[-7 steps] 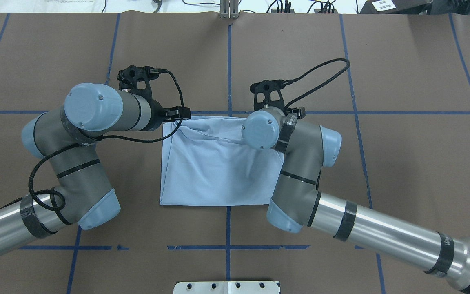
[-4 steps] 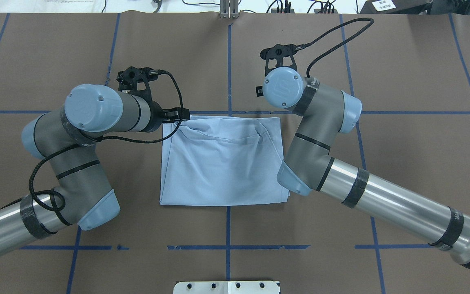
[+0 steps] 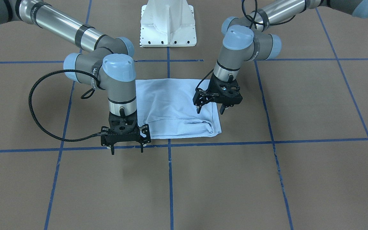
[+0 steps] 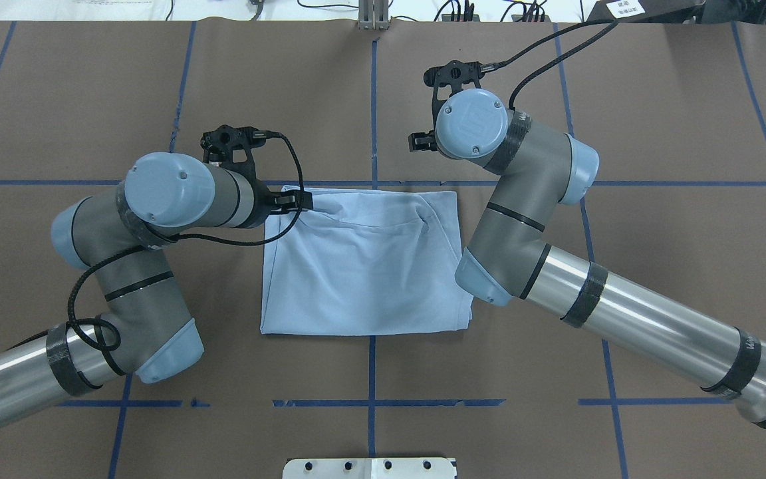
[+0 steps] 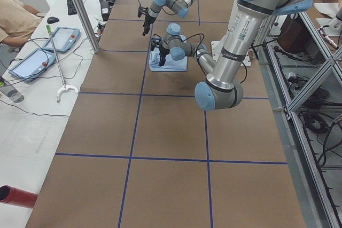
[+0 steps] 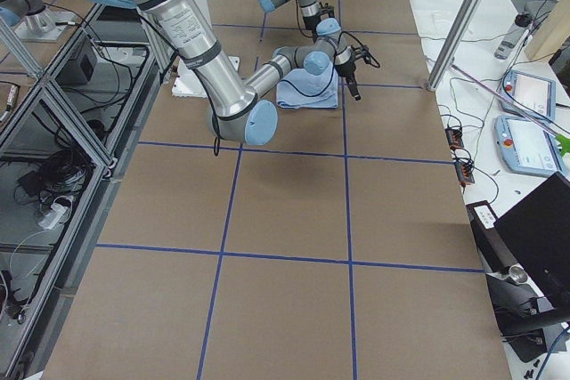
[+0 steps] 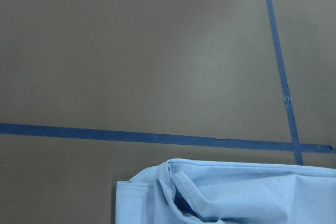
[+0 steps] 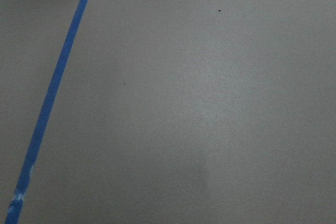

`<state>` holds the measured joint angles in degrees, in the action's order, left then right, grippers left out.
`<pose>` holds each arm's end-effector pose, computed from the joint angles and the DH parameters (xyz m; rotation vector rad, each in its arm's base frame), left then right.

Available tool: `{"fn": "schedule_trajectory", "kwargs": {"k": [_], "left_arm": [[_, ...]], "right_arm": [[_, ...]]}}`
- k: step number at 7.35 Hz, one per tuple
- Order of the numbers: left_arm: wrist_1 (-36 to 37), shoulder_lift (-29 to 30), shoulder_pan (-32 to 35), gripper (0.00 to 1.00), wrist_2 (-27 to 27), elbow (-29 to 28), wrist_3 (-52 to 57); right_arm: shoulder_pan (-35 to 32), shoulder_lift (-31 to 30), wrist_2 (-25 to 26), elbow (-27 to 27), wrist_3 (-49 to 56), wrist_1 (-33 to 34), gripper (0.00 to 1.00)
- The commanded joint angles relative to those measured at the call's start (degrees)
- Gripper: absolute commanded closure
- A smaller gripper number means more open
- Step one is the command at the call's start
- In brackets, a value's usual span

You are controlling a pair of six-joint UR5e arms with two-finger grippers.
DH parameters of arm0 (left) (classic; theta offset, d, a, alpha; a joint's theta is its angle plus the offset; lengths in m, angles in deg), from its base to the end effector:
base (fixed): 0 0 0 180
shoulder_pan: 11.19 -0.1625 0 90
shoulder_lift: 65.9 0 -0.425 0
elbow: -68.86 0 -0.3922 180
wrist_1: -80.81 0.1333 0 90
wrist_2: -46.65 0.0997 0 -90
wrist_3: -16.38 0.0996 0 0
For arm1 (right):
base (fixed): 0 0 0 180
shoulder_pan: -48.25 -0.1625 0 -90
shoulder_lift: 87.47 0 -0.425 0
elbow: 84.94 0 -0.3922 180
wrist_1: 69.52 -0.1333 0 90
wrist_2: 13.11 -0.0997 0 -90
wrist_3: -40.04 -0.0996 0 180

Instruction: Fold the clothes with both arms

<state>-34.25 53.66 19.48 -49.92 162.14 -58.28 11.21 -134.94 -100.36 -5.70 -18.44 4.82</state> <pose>0.5192 -0.4497 0.2876 0.2985 0.9715 -0.1862 -0.5246 -0.5689 0.2631 0.5038 -0.6588 0.1106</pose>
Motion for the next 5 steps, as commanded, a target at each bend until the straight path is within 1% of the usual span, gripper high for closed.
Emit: {"fn": "schedule_trajectory", "kwargs": {"k": [1, 3, 5], "left_arm": [[0.0, 0.6, -1.1, 0.0, 2.2, -2.0, -1.3], [0.0, 2.0, -1.3, 0.0, 2.7, -5.0, -0.7], [0.0, 2.9, -1.3, 0.0, 2.6, -5.6, -0.1]], "right_arm": [[0.0, 0.0, -0.1, 0.0, -0.1, -0.1, 0.0], [0.0, -0.1, -0.1, 0.0, -0.1, -0.1, 0.0], [0.0, -0.1, -0.1, 0.0, -0.1, -0.1, 0.0]]}}
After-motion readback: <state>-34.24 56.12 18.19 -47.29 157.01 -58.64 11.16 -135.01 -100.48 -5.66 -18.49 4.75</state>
